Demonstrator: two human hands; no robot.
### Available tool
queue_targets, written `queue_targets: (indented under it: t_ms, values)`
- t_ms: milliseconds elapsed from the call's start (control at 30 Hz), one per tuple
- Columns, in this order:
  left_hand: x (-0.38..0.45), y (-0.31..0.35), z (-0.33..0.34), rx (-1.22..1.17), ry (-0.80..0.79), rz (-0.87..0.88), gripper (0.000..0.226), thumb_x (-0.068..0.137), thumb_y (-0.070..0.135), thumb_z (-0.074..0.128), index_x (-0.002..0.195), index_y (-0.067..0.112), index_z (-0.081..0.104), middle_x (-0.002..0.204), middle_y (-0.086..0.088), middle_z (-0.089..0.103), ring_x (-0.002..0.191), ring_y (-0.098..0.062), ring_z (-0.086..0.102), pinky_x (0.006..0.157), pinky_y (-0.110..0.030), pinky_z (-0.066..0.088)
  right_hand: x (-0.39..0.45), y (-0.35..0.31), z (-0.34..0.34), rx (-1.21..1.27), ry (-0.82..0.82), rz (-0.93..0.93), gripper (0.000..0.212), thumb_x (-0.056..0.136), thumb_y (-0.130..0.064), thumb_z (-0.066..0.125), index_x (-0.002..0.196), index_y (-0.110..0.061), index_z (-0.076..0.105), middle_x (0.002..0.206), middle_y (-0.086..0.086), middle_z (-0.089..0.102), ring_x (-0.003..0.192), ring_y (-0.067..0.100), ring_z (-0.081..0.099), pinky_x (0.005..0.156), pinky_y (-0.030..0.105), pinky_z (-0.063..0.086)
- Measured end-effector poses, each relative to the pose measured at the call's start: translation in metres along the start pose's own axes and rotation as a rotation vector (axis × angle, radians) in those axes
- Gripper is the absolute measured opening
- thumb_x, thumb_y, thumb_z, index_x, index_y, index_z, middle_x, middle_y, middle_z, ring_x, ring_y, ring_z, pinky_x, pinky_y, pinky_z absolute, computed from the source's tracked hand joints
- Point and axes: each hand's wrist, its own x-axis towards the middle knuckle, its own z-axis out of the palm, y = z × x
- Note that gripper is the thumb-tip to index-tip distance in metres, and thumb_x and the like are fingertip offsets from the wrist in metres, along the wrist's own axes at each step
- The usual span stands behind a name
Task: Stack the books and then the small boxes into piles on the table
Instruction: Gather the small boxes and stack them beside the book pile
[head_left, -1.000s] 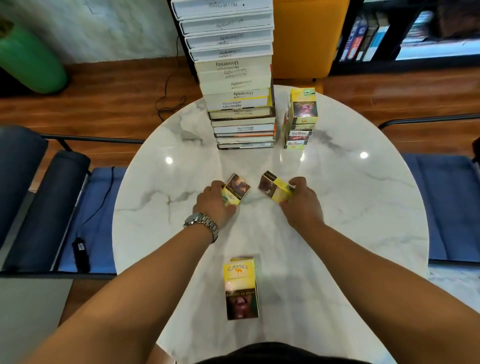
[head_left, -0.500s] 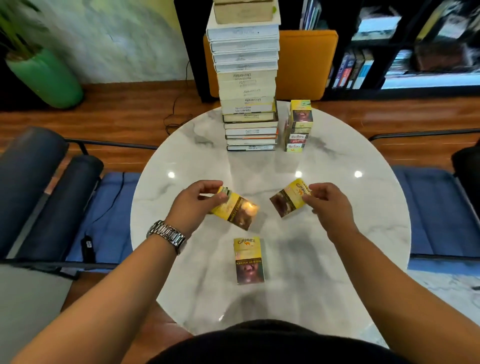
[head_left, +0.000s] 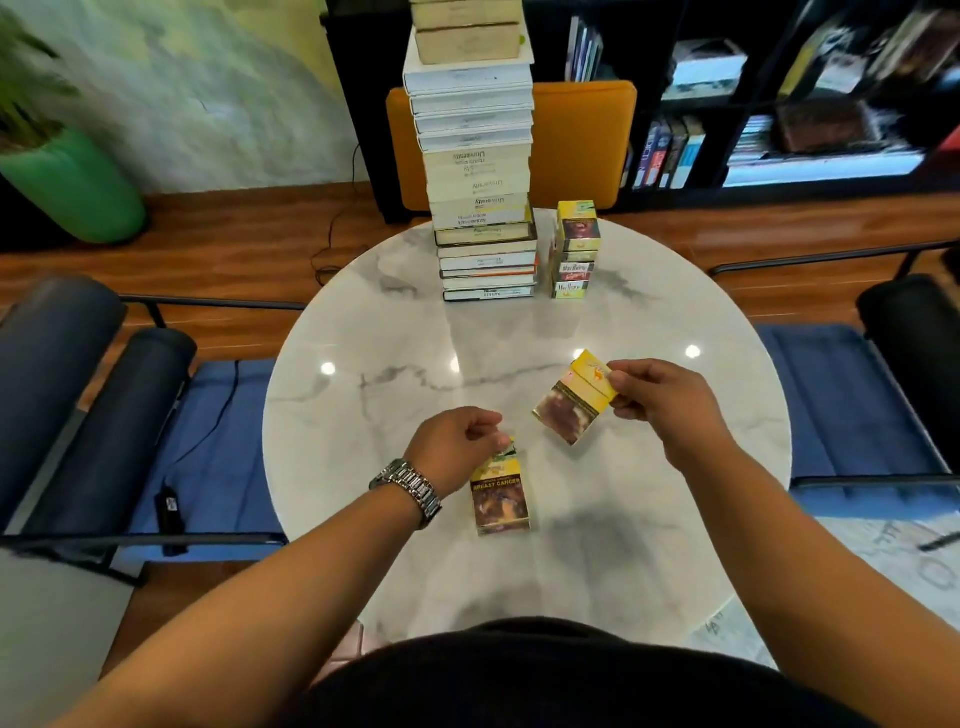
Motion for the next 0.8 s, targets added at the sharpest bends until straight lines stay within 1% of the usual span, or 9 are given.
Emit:
queue_targets:
  t_ms: [133,200,267,400,533,633,700,733,800]
  values:
    - [-0.006,-0.005,0.001,0.064,0.035,0.036,0.034,0.095,0.036,0.05,0.126,0.026,0.06,0.125,0.005,0.063,0.113,-0.012,0.059,0.096,-0.026,0.044,-0.006,-0.01,0.014,-0.083,-0.124,0.014,0.015,0.088,-0.008,0.066,0.101,-0.007,0.073,0.077,0.009,0.068,0.066,0.016,0.06,0.068,0.028,0.055]
    - [-0.008,-0.013,-0.001,-0.088,0.063,0.013,0.037,0.096,0.039,0.047,0.129,0.025,0.057,0.132,0.004,0.059,0.12,-0.014,0.055,0.105,-0.033,0.042,-0.009,-0.016,0.027,-0.165,-0.211,0.023,0.011,0.087,-0.008,0.067,0.096,-0.011,0.073,0.074,0.007,0.068,0.064,0.015,0.061,0.066,0.026,0.054]
    - [-0.011,-0.02,-0.001,-0.32,0.08,-0.065,0.04,0.094,0.045,0.047,0.129,0.028,0.056,0.134,0.005,0.057,0.122,-0.014,0.053,0.108,-0.04,0.04,-0.012,-0.018,0.043,-0.259,-0.31,0.02,0.009,0.086,-0.009,0.068,0.092,-0.014,0.073,0.073,0.006,0.068,0.063,0.014,0.06,0.065,0.026,0.053]
    - [-0.019,-0.031,0.006,-0.671,-0.013,-0.31,0.046,0.093,0.051,0.045,0.129,0.023,0.055,0.133,0.003,0.057,0.12,-0.013,0.054,0.107,-0.036,0.04,-0.018,-0.018,0.073,-0.49,-0.441,-0.017,0.014,0.087,-0.011,0.068,0.098,-0.012,0.075,0.078,0.003,0.07,0.069,0.015,0.063,0.064,0.025,0.054]
    - [-0.029,-0.038,0.016,-0.831,-0.128,-0.36,0.056,0.091,0.058,0.042,0.128,0.019,0.056,0.129,0.002,0.062,0.125,-0.018,0.053,0.111,-0.043,0.036,-0.025,-0.016,0.089,-0.554,-0.457,-0.036,0.015,0.085,-0.015,0.07,0.099,-0.013,0.075,0.079,-0.001,0.069,0.071,0.014,0.062,0.069,0.028,0.052]
    - [-0.035,-0.041,0.022,-0.881,-0.131,-0.41,0.079,0.071,0.071,0.056,0.133,0.023,0.053,0.138,0.0,0.055,0.133,-0.02,0.045,0.114,-0.045,0.032,-0.03,-0.012,0.089,-0.531,-0.37,-0.061,0.018,0.085,-0.028,0.07,0.1,-0.02,0.074,0.088,-0.004,0.069,0.079,0.013,0.063,0.073,0.029,0.053]
    - [-0.037,-0.043,0.024,-0.908,-0.153,-0.417,0.092,0.057,0.079,0.063,0.132,0.027,0.054,0.144,0.001,0.049,0.137,-0.02,0.039,0.114,-0.046,0.03,-0.033,-0.003,0.086,-0.477,-0.289,-0.042,0.028,0.085,-0.039,0.068,0.108,-0.023,0.07,0.1,-0.002,0.068,0.095,0.016,0.063,0.088,0.039,0.053]
    - [-0.038,-0.045,0.025,-0.912,-0.181,-0.422,0.091,0.056,0.081,0.063,0.129,0.028,0.057,0.143,0.0,0.049,0.136,-0.021,0.039,0.114,-0.046,0.03,-0.034,0.003,0.085,-0.441,-0.274,0.014,0.041,0.085,-0.046,0.066,0.118,-0.023,0.066,0.112,0.0,0.066,0.104,0.018,0.062,0.095,0.042,0.051]
    - [-0.042,-0.042,0.025,-0.911,-0.235,-0.397,0.07,0.073,0.075,0.052,0.122,0.027,0.061,0.134,-0.002,0.059,0.129,-0.02,0.05,0.113,-0.043,0.033,-0.039,0.014,0.083,-0.357,-0.307,0.198,0.077,0.078,-0.065,0.062,0.139,-0.021,0.047,0.141,0.003,0.05,0.125,0.023,0.051,0.106,0.047,0.041]
